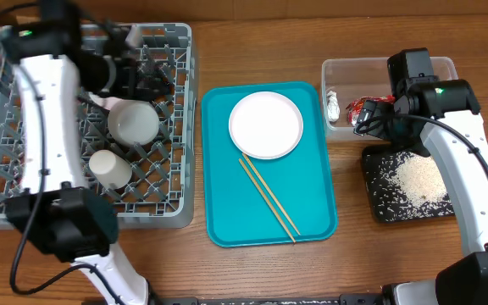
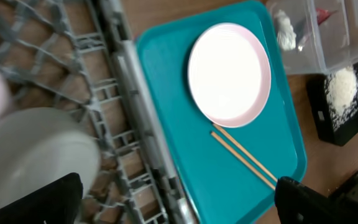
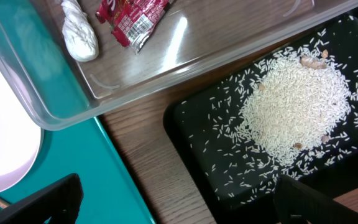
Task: Sort waste into correct bins and load items into the dishwasher
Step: 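Reach the left gripper to the wooden chopsticks on the tray and grasp them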
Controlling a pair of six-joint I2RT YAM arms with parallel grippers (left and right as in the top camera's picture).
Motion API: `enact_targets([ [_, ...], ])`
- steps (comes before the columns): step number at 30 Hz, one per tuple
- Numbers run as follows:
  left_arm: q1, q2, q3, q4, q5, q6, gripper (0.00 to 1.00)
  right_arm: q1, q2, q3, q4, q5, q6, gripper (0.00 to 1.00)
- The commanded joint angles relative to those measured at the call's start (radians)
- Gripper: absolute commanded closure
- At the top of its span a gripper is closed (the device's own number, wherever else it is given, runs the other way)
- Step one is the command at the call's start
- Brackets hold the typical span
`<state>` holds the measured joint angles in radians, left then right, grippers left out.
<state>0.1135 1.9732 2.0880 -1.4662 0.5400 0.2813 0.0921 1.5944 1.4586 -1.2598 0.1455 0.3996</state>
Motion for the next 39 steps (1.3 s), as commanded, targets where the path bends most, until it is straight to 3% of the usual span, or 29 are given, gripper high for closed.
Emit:
enact_targets([
  [1, -0.112, 0.000, 0.007, -0.015, -0.119, -0.262, 0.00, -0.025, -0.022, 0.029, -0.003, 0.010, 0.024, 0.00],
  [6, -0.263, 0.001, 0.001, -0.035, -0.125, -0.563, 0.00, -0.072, -0.022, 0.029, -0.014, -0.018, 0.023, 0.00],
  [10, -0.349, 0.001, -0.020, -0.048, -0.150, -0.729, 0.00, -0.091, -0.022, 0.029, -0.024, -0.019, 0.019, 0.00],
  [13, -0.415, 0.001, -0.035, -0.082, -0.252, -0.831, 0.00, -0.095, -0.022, 0.029, -0.032, -0.019, 0.019, 0.00],
  [19, -0.549, -0.024, -0.038, -0.118, -0.356, -0.842, 0.00, -0.115, -0.022, 0.029, -0.044, -0.019, 0.019, 0.00],
  [26, -0.675, -0.078, -0.040, -0.128, -0.480, -0.952, 0.00, -0.149, -0.022, 0.029, -0.059, -0.018, 0.012, 0.00],
  [33, -0.706, -0.136, -0.044, -0.214, -0.590, -1.023, 0.00, -0.155, -0.022, 0.029, -0.064, -0.015, -0.007, 0.00],
  [39, -0.705, -0.325, -0.174, -0.216, -0.679, -1.074, 0.00, -0.155, -0.022, 0.029, -0.063, -0.015, -0.007, 0.00],
])
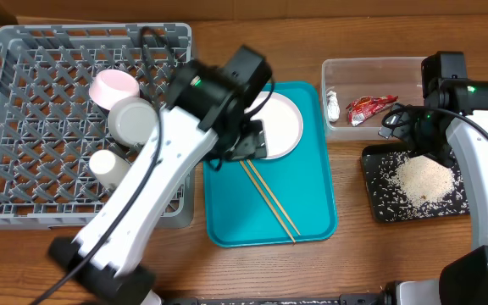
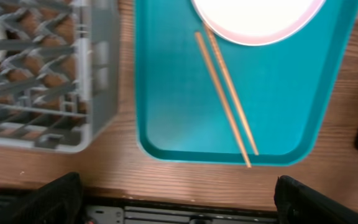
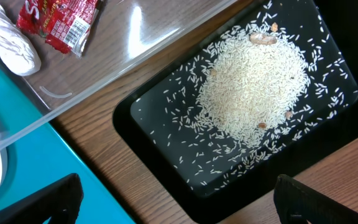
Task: Sort waste into correct bins and load items into the dishwasher
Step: 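Reach the left gripper to the wooden chopsticks on the tray and grasp them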
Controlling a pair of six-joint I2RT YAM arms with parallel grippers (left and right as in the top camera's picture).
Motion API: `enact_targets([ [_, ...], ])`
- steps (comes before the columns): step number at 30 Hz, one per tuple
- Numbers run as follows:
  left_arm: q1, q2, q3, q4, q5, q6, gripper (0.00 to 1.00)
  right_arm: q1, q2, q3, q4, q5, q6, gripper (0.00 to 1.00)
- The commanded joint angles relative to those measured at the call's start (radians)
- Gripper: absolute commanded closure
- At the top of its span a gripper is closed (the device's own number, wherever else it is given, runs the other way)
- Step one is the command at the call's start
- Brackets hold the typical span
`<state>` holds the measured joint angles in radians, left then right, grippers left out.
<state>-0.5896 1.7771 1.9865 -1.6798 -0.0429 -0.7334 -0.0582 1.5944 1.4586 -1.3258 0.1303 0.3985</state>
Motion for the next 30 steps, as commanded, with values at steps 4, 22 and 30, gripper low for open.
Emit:
enact_targets([
  [4, 0.000, -0.274, -0.259, 0.111, -0.108, -0.089, 0.00, -0.005, -0.022, 0.029, 0.003, 0.000, -0.006, 0.00],
  [22, -0.055, -0.111, -0.710, 0.653, 0.140, -0.326, 0.00, -0.005, -0.022, 0.029, 0.003, 0.000, -0.006, 0.00],
  [30, -0.112, 0.059, -0.710, 0.751, 0.124, -0.341, 0.00, -0.005, -0.021, 0.029, 0.003, 0.000, -0.006, 0.00],
])
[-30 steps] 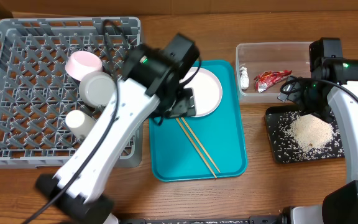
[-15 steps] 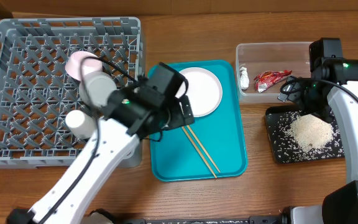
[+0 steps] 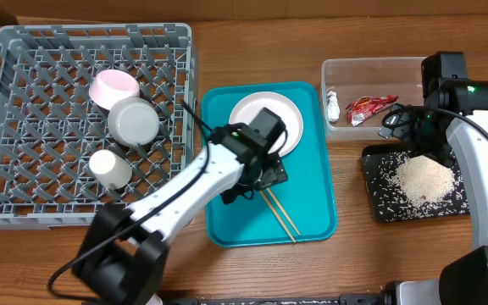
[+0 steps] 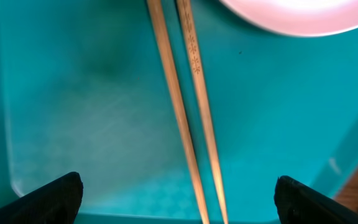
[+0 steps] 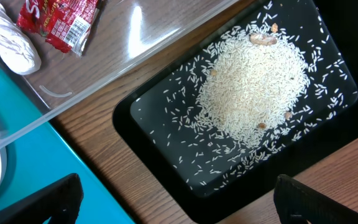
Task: Sort waste into correct bins and load items into the dishwasher
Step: 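Reach the left gripper to the wooden chopsticks on the tray and grasp them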
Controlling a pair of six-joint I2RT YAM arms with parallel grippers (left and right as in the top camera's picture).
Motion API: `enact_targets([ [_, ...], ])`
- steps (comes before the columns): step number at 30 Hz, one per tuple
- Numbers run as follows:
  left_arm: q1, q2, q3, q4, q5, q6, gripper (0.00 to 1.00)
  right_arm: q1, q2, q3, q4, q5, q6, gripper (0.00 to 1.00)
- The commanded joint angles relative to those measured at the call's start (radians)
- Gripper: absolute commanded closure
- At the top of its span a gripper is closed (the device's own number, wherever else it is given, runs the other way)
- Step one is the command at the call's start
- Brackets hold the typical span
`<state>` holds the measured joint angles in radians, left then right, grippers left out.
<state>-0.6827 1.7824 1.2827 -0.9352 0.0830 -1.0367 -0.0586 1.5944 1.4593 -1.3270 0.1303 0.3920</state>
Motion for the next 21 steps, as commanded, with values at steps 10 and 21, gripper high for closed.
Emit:
enact_targets([
  [10, -0.027, 0.140, -0.006, 0.051, -0.016, -0.064, 0.01, -0.005, -0.022, 0.028, 0.004, 0.000, 0.000, 0.00],
  [21, -0.031, 0.202, -0.006, 0.067, -0.004, -0.071, 0.26, -0.005, -0.021, 0.028, 0.004, 0.000, -0.003, 0.00],
])
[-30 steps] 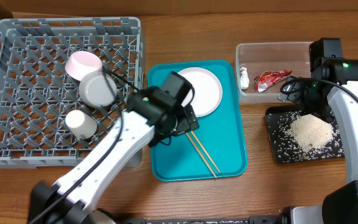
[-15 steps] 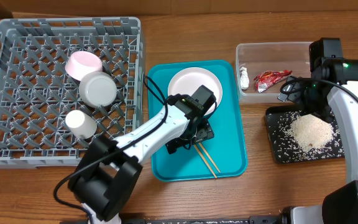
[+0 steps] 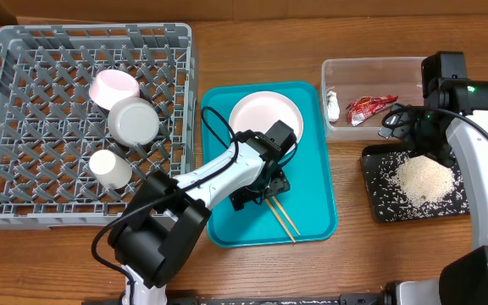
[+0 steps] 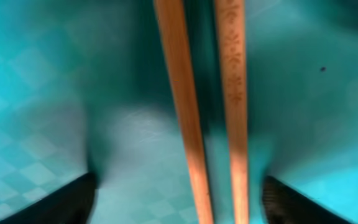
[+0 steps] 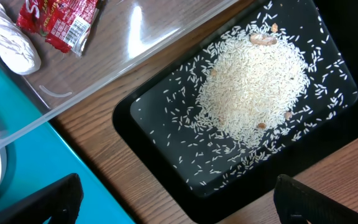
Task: Sort waste into correct bins and load items into the dishwasher
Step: 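Reach the left gripper to the wooden chopsticks on the tray and grasp them, then carry the chopsticks to the dish rack and drop them in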
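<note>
Two wooden chopsticks [image 4: 179, 112] lie side by side on the teal tray [image 3: 312, 199], below the white plate [image 3: 265, 119]. My left gripper [image 4: 179, 202] is open and very low over them, one dark finger on each side of the pair. Seen from overhead, the left gripper [image 3: 259, 188] covers their upper half, and the lower ends of the chopsticks [image 3: 284, 222] stick out. My right gripper [image 5: 179, 205] hangs open and empty over the near-left edge of the black tray of rice [image 5: 253, 93].
The grey dish rack [image 3: 24, 127] on the left holds a pink bowl [image 3: 114, 86], a grey bowl [image 3: 134, 121] and a white cup [image 3: 110, 168]. The clear bin [image 3: 379, 72] holds a red wrapper [image 3: 371, 108] and a white wad [image 3: 333, 106].
My left gripper has come lower and closer onto the chopsticks, which now fill its view between the open fingers. The right arm has not moved.
My left gripper was first over the rack by the bowls, and my right one at the clear bin with the wrapper lying inside. Then the left was above the tray and the right over the rice tray. The left has since been ever lower over the chopsticks.
</note>
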Controlling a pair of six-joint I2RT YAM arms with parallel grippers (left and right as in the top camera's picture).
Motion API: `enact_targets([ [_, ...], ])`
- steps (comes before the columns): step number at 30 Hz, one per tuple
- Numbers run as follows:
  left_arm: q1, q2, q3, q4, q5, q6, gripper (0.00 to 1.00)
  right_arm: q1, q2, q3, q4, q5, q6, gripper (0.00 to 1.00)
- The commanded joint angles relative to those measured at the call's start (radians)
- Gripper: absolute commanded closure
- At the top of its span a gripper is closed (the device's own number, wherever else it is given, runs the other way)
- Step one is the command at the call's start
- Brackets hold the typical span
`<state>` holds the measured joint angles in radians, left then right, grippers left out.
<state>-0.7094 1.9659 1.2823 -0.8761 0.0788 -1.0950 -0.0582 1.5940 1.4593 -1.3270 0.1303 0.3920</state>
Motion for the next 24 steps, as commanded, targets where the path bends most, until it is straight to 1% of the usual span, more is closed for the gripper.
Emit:
enact_targets([
  [1, -0.005, 0.018, -0.005, 0.010, 0.000, -0.013, 0.36, -0.005, -0.021, 0.028, 0.004, 0.000, -0.003, 0.00],
  [2, -0.005, 0.018, -0.005, 0.010, 0.000, -0.013, 0.51, -0.005, -0.021, 0.028, 0.004, 0.000, -0.003, 0.00],
  [3, -0.005, 0.018, -0.005, 0.010, 0.000, -0.013, 0.59, -0.005, -0.021, 0.028, 0.004, 0.000, -0.003, 0.00],
  [6, -0.005, 0.018, -0.005, 0.009, 0.000, -0.012, 0.77, -0.005, -0.021, 0.028, 0.004, 0.000, -0.003, 0.00],
  [9, -0.005, 0.018, -0.005, 0.009, 0.000, -0.012, 0.90, -0.005, -0.021, 0.028, 0.003, 0.000, -0.003, 0.00],
  [13, -0.005, 0.018, -0.005, 0.009, 0.001, -0.012, 0.96, -0.005, -0.021, 0.028, 0.001, 0.000, -0.003, 0.00],
  [24, 0.008, 0.005, -0.003, -0.022, 0.021, -0.013, 0.96, -0.005, -0.021, 0.028, -0.004, 0.000, -0.007, 0.00],
])
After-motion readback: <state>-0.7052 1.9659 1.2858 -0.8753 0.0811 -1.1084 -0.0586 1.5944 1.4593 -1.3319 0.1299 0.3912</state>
